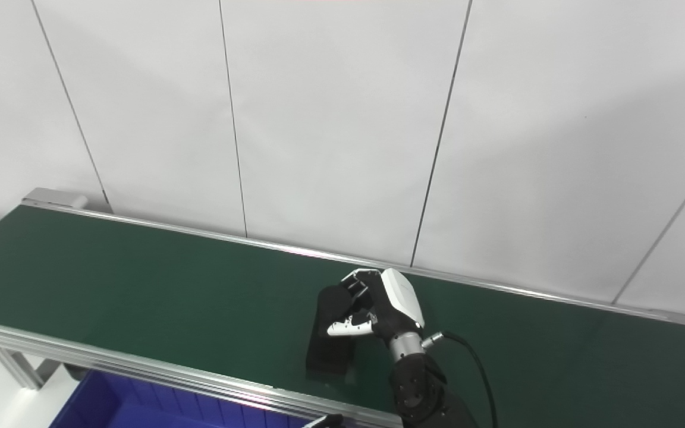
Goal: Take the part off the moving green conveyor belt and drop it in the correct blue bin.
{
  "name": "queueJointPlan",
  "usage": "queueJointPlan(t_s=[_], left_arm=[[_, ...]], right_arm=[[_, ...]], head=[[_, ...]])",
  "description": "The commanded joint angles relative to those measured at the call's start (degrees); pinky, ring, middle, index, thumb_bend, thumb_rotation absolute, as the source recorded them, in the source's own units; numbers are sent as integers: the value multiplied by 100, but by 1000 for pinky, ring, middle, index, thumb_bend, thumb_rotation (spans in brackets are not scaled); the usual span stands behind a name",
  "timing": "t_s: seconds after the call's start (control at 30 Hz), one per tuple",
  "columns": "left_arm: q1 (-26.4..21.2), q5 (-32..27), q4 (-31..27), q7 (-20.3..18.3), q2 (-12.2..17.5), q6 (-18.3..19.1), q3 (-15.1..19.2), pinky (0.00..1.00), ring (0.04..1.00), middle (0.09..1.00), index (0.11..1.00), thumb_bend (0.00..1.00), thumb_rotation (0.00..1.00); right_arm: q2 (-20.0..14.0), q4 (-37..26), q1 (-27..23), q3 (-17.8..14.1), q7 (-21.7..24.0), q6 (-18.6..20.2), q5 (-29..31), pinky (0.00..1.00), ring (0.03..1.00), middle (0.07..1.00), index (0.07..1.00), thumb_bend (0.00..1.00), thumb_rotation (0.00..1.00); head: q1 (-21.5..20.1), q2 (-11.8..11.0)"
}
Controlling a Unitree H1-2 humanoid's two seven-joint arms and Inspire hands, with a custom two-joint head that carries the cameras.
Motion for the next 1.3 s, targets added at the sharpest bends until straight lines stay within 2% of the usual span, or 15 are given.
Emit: queueJointPlan(t_s=[0.0, 0.17, 0.47, 0.6, 0.77, 0.93, 1.27], left_arm=[[0, -66, -175, -38, -2, -25, 0, 805, 842, 861, 878, 920, 370], [9, -83, -208, -36, 34, -24, 0, 798, 833, 855, 874, 911, 356], [7, -134, -206, -46, 80, -34, -4, 791, 829, 859, 878, 922, 379], [13, -138, -220, -31, 73, 7, 7, 795, 828, 856, 874, 930, 375], [-48, -185, -131, -66, 100, -29, 26, 788, 829, 863, 877, 919, 365], [-142, -187, -3, -64, 144, -65, 66, 796, 837, 867, 879, 922, 370], [-381, -354, 333, -200, 249, -220, 192, 788, 833, 868, 879, 894, 340]], right_arm=[[85, -128, -244, -68, -123, -274, 78, 514, 453, 532, 463, 514, 0], [94, -184, -222, -121, -94, -258, 124, 513, 453, 535, 462, 514, 0], [97, -135, -230, -158, -172, -538, 182, 506, 453, 521, 469, 516, 0], [95, -177, -212, -172, -158, -532, 209, 516, 456, 519, 467, 516, 0], [61, -541, -109, -233, -114, -465, 252, 526, 456, 518, 466, 516, 0], [-1, -1152, 56, -352, -11, -279, 312, 478, 453, 519, 469, 516, 0], [-124, -2162, 277, -583, 196, 14, 323, 448, 450, 506, 477, 518, 0]], head=[[-10, 8], [-39, 11], [-64, 19], [-80, 9], [-161, -32], [-242, -92], [-448, -173]])
